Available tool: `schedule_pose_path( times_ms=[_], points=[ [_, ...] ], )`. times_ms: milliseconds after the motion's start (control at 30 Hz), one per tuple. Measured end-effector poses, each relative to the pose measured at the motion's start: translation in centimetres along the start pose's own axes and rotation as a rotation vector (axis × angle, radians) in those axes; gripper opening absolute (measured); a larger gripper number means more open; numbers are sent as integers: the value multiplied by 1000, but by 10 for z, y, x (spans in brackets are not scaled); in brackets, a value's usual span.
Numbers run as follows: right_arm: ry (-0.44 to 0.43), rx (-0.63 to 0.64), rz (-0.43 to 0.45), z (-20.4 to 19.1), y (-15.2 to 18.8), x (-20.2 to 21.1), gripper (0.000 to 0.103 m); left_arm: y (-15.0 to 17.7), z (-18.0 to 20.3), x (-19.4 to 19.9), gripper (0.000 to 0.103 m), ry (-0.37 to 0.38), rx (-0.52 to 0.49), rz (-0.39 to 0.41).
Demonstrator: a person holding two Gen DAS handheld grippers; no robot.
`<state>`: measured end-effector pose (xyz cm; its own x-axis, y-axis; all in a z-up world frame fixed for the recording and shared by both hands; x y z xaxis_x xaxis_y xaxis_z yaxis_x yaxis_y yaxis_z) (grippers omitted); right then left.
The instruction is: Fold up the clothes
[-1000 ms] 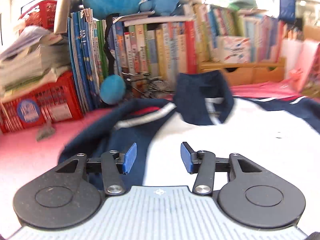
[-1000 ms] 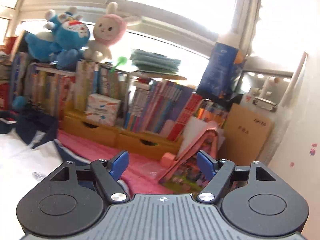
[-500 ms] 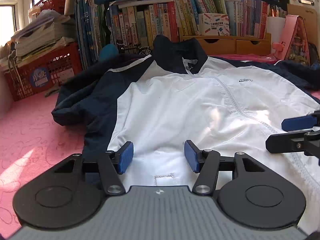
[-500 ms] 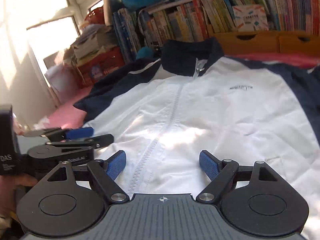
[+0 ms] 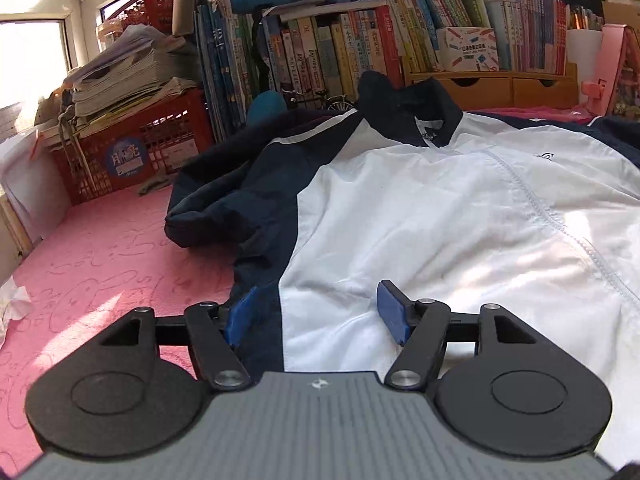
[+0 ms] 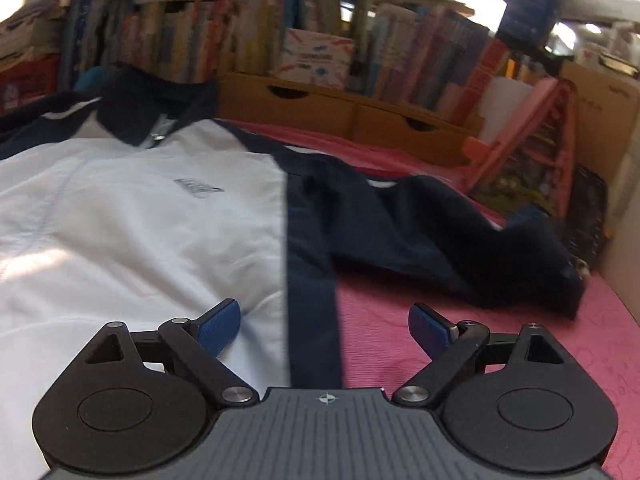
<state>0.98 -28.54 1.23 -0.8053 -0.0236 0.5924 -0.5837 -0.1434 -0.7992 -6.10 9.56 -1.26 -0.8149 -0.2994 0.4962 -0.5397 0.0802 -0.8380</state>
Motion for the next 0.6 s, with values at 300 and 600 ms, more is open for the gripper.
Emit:
schedule_pose_path(
  times_ms=[300, 600],
  points=[
    [69, -500, 155, 168, 13, 32, 86, -58, 14, 1, 65, 73, 57, 13],
    [87, -455, 139, 198, -60, -28, 101, -96, 151, -50, 65, 234, -64, 8]
  ],
)
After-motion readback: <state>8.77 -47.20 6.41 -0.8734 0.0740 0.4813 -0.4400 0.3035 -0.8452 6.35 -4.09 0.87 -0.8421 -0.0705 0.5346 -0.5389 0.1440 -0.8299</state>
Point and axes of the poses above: each gripper's, at about its wrist camera, not at the fingertips, and x roughly against the way its jaws point, z to its right, y to its underside, the point moved 3 cm from there along -x, roughly the way its jaws point, and after that the axes turned 8 degrees about -y, right-handed, at the moved point
